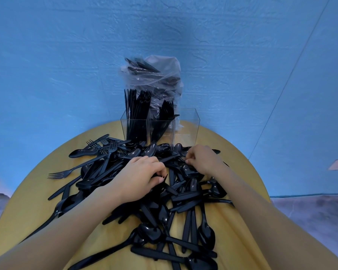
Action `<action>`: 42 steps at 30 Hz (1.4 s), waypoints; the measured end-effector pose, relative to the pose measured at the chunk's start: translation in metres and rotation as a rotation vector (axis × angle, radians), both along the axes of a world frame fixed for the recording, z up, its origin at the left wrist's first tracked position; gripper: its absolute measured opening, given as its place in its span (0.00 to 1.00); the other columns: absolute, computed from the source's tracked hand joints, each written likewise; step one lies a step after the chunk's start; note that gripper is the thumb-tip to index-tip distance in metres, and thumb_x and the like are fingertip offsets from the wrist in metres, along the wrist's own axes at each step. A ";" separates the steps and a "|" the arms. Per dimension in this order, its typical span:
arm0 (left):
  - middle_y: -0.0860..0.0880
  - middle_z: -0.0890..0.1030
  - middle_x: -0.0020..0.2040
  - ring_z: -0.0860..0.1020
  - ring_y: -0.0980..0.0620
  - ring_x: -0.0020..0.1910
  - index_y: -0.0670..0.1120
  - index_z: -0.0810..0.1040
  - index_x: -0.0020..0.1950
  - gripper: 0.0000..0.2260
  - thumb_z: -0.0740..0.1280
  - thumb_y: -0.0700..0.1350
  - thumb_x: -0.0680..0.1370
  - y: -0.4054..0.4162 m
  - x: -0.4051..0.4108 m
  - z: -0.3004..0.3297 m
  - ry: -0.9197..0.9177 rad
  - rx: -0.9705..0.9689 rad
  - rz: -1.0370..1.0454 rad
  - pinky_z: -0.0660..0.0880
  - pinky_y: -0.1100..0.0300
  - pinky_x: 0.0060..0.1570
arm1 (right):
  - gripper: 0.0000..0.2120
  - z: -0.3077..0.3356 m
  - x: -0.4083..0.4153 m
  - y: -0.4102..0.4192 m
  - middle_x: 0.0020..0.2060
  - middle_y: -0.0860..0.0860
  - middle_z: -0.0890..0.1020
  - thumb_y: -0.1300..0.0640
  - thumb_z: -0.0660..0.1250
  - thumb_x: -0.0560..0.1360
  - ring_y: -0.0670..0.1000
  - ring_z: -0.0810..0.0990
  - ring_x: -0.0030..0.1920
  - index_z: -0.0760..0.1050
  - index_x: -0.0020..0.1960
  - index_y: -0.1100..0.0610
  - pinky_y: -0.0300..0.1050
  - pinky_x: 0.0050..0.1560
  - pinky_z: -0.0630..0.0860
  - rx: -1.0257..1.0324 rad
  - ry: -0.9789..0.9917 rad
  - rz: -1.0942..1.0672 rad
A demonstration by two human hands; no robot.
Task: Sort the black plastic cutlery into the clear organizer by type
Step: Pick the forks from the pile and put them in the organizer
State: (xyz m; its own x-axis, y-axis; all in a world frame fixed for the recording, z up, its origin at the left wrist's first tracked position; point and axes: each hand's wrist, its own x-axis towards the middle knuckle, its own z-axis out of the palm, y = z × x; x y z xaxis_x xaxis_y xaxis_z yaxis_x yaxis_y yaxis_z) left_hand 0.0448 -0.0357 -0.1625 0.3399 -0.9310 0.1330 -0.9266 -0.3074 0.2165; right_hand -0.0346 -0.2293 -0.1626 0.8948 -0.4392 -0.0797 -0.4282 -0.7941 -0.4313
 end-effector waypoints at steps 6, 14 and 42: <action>0.59 0.73 0.56 0.69 0.59 0.59 0.55 0.74 0.59 0.10 0.59 0.53 0.80 0.000 0.002 -0.001 -0.008 0.019 0.032 0.57 0.62 0.66 | 0.08 -0.006 -0.004 0.001 0.43 0.53 0.81 0.59 0.60 0.79 0.54 0.79 0.41 0.78 0.46 0.58 0.48 0.43 0.76 -0.057 -0.089 -0.017; 0.59 0.73 0.55 0.70 0.59 0.59 0.55 0.74 0.58 0.09 0.59 0.53 0.80 -0.004 0.003 0.000 -0.017 0.026 0.050 0.57 0.61 0.66 | 0.18 -0.003 0.005 0.005 0.29 0.52 0.74 0.49 0.61 0.79 0.51 0.71 0.29 0.74 0.37 0.60 0.43 0.33 0.67 -0.001 -0.017 -0.042; 0.52 0.68 0.60 0.64 0.52 0.62 0.54 0.74 0.58 0.15 0.59 0.61 0.78 -0.042 0.021 0.015 -0.058 0.485 -0.031 0.59 0.55 0.62 | 0.06 0.010 -0.050 -0.001 0.36 0.50 0.82 0.56 0.64 0.78 0.50 0.81 0.39 0.73 0.41 0.53 0.47 0.40 0.76 0.098 -0.723 -0.360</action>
State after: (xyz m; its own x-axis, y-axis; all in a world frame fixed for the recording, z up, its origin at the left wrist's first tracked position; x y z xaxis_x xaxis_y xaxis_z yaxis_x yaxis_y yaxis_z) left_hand 0.0661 -0.0779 -0.1477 0.3162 -0.9000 -0.3002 -0.9432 -0.3322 0.0027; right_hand -0.0843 -0.2306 -0.1525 0.5454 -0.7307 0.4106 -0.2388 -0.6050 -0.7596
